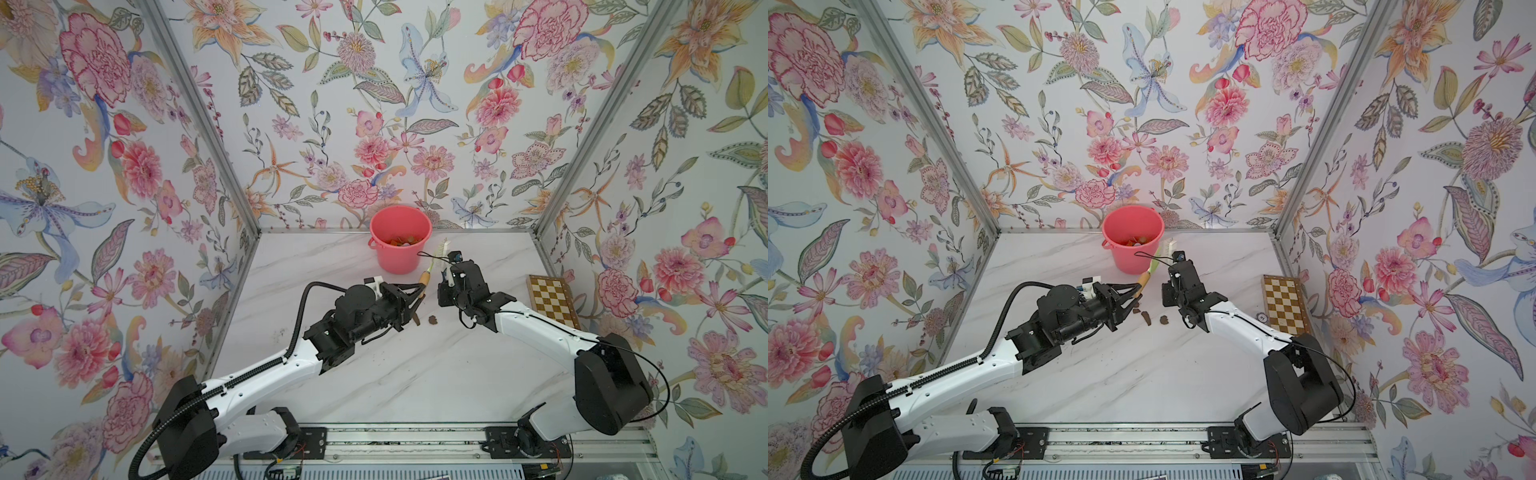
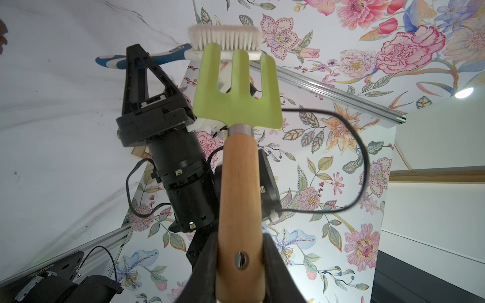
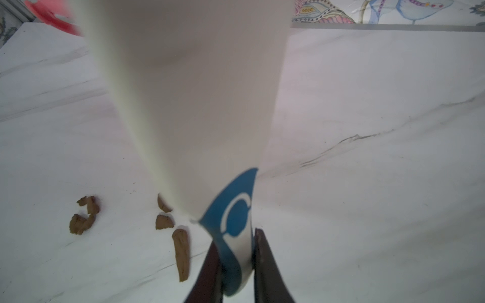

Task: Brush the soil off the hand trowel and place it into the bucket
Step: Brush off the soil from the hand trowel.

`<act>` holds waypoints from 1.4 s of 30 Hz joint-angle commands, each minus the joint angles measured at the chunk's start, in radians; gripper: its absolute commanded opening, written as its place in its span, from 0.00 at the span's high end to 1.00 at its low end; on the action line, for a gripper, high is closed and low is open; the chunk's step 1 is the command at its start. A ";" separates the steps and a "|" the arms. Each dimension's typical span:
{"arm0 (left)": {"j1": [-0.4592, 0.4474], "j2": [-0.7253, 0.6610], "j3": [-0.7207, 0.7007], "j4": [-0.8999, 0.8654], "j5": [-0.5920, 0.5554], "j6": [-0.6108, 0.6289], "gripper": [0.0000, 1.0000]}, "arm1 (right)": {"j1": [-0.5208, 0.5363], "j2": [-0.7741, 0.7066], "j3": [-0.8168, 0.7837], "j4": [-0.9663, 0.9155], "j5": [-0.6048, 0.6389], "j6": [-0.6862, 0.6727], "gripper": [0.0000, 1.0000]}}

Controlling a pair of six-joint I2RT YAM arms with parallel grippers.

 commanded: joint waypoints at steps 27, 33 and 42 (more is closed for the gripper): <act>-0.001 0.065 0.164 0.014 0.076 0.045 1.00 | 0.061 -0.141 -0.042 0.024 -0.207 0.037 0.98; 0.008 0.047 0.171 -0.018 0.077 0.058 1.00 | -0.054 -0.094 0.030 -0.010 -0.269 0.063 0.99; 0.035 0.058 0.183 -0.024 0.105 0.060 1.00 | -0.006 -0.321 -0.009 -0.070 -0.272 0.076 0.97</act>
